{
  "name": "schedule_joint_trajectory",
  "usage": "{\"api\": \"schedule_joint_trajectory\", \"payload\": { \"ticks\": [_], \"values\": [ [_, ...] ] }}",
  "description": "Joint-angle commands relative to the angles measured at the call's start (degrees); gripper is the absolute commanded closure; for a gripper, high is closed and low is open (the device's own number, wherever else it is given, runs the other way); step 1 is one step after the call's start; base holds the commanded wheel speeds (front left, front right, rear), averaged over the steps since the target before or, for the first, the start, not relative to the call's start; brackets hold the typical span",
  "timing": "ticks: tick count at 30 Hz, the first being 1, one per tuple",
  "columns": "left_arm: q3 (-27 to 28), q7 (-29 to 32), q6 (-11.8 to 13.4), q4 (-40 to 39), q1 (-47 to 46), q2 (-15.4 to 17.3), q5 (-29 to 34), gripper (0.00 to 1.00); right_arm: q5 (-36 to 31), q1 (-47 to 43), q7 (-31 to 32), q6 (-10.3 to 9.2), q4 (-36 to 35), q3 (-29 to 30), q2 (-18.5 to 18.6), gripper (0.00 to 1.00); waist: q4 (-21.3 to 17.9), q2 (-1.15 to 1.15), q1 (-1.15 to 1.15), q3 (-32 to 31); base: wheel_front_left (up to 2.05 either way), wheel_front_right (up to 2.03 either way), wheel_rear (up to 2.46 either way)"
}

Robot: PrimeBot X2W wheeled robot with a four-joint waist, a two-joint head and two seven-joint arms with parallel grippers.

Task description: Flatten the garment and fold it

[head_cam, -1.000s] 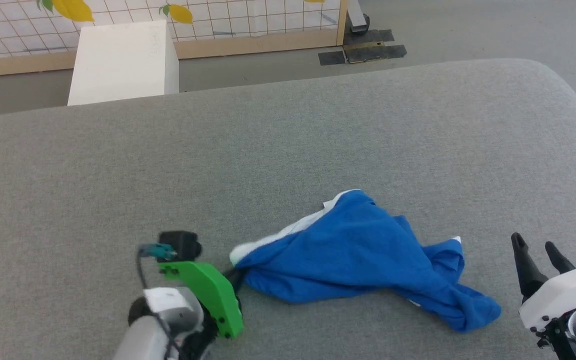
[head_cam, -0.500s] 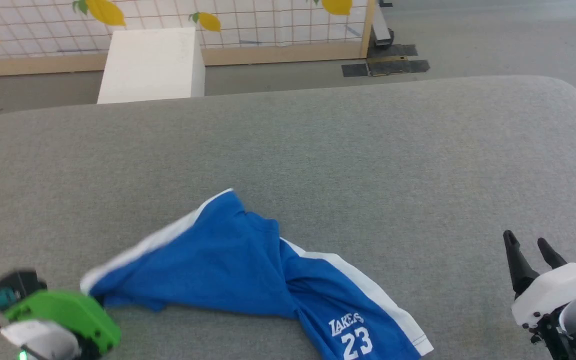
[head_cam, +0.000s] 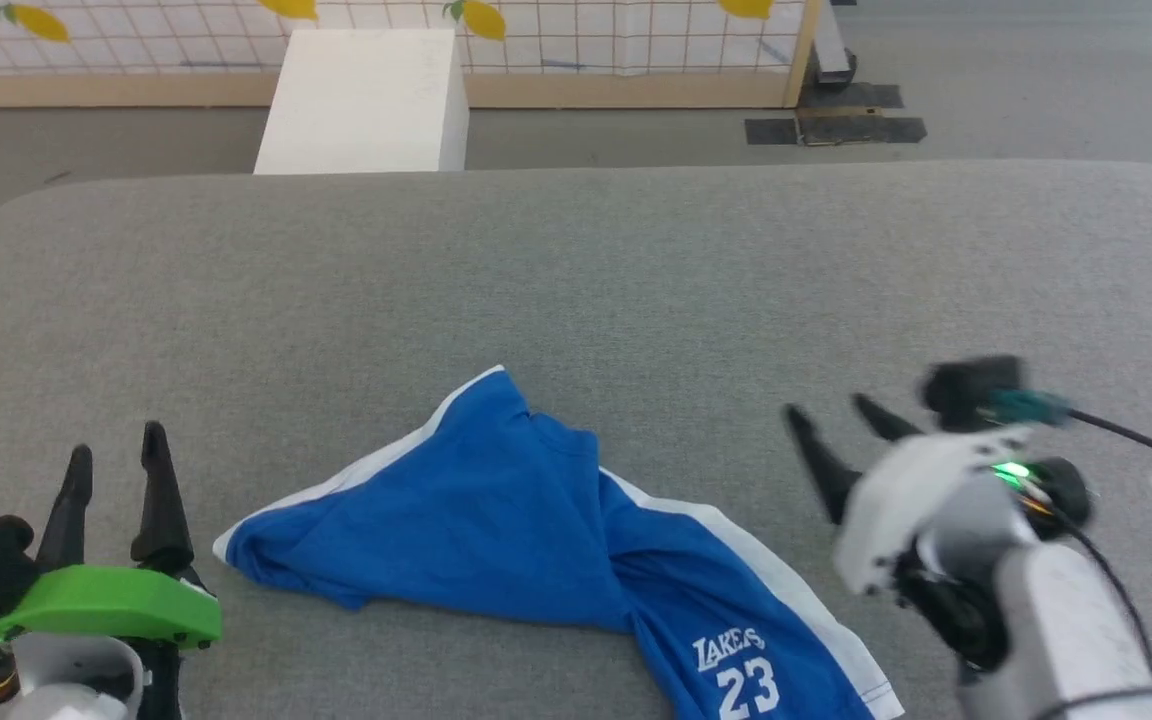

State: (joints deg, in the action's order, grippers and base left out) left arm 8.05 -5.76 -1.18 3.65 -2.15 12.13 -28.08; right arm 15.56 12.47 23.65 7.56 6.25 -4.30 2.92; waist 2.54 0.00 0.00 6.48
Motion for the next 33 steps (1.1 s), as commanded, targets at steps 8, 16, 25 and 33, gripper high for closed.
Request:
{"api": "schedule_joint_trajectory", "payload": {
  "ticks": [8, 16, 25, 33],
  "values": [
    [-4.5, -9.0, -3.4, 1.2, -1.5, -0.9, 7.3, 0.00, 0.6, 10.9, 8.3, -0.08, 9.7, -15.0, 0.0, 0.00, 5.6, 0.00, 0.00, 3.3, 0.00, 0.00, 0.00],
    [-4.6, -9.2, -5.1, 2.1, -3.4, -2.6, 8.7, 0.00, 1.5, 18.2, 7.6, -0.08, 19.8, -21.0, 0.0, 0.00, 9.2, 0.00, 0.00, 6.6, 0.00, 0.00, 0.00],
    [-4.7, -9.2, -6.1, 3.8, -4.5, -3.4, 8.9, 0.00, 4.3, 21.6, 4.8, -0.08, 25.7, -24.9, 0.0, 1.00, 9.3, 0.00, 0.00, 7.5, 0.00, 0.00, 0.00],
    [-4.8, -9.2, -6.2, 4.6, -3.7, -3.2, 8.4, 0.00, 4.7, 21.7, -3.0, -0.08, 24.0, -19.1, 0.0, 1.00, 5.5, 0.00, 0.00, 4.9, 0.00, 0.00, 0.00]
  ]
}}
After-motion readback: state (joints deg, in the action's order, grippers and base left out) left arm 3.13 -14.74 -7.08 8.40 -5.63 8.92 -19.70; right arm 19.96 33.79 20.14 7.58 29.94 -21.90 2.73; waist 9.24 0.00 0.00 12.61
